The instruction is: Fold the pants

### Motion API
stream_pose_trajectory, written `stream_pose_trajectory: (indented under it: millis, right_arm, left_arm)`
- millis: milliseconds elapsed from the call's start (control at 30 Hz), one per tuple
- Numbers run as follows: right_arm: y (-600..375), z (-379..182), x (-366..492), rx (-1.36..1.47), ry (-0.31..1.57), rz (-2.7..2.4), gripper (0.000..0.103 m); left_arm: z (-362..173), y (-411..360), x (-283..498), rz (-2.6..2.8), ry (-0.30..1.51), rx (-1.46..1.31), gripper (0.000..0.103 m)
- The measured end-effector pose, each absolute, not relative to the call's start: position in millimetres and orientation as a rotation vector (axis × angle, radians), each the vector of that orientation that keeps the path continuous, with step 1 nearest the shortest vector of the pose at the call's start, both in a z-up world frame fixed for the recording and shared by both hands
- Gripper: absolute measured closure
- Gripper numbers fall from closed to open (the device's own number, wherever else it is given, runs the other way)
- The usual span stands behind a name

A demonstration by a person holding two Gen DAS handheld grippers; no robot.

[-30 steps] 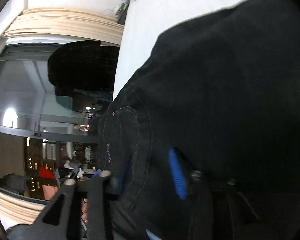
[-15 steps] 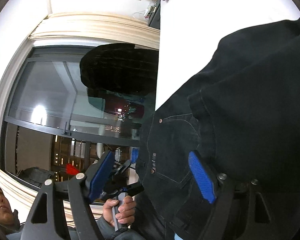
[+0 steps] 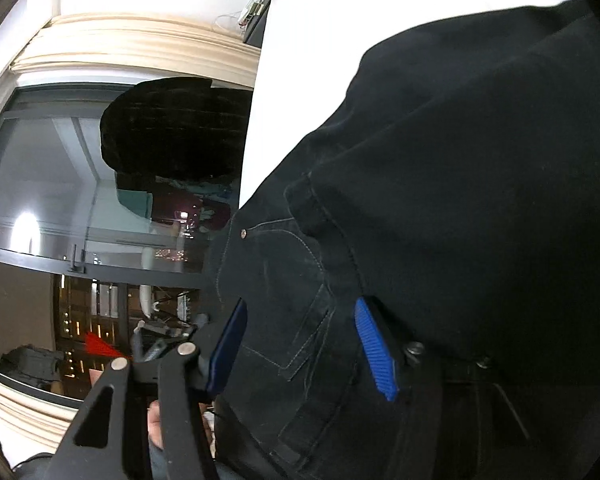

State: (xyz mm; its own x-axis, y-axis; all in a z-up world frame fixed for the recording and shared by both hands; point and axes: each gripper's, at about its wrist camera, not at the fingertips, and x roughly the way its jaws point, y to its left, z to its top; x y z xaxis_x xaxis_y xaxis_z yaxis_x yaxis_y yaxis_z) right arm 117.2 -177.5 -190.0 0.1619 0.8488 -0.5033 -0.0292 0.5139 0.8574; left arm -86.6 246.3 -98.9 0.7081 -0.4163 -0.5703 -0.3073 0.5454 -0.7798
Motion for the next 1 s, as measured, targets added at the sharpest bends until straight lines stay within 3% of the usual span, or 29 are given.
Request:
stream_pose_trajectory:
  millis: [333, 400, 467, 500, 567, 667, 1000]
  right_arm:
    - [-176.6, -187.7, 119.7, 0.796, 1.241, 0.721, 0.043]
    - [-187.3, -180.1, 123.4, 0.843, 1.261, 0.688, 0.035]
    - [-209.0, -153.4, 128.0, 0.879, 1.185, 0.693, 0.034]
    - [-217.3, -139.4, 129.6, 0.862, 1.156, 0.694, 0.032]
    - [-232.5, -108.7, 132.7, 0.810, 1.119, 0.711, 0.018]
    - [-242.1, -79.7, 132.4, 0.742, 1.118, 0.760, 0.009]
    - [-224.0, -101.6, 141.7, 0.646, 1.267, 0.746, 0.008]
  left_arm:
    - [-8.1, 173.9, -55.6, -0.237, 0.733, -0.751, 0.090]
    - [3.7, 143.7, -37.2, -0.281, 0.736, -0.685, 0.090]
    - [10.7, 105.1, -23.1, -0.337, 0.746, -0.608, 0.090]
    - [11.1, 79.4, -15.2, -0.375, 0.760, -0.565, 0.090]
    - [4.2, 39.2, -2.7, -0.423, 0.791, -0.498, 0.090]
    - [-13.9, -13.3, 3.7, -0.451, 0.844, -0.386, 0.090]
    - [-25.3, -87.9, -6.0, -0.486, 0.834, -0.109, 0.090]
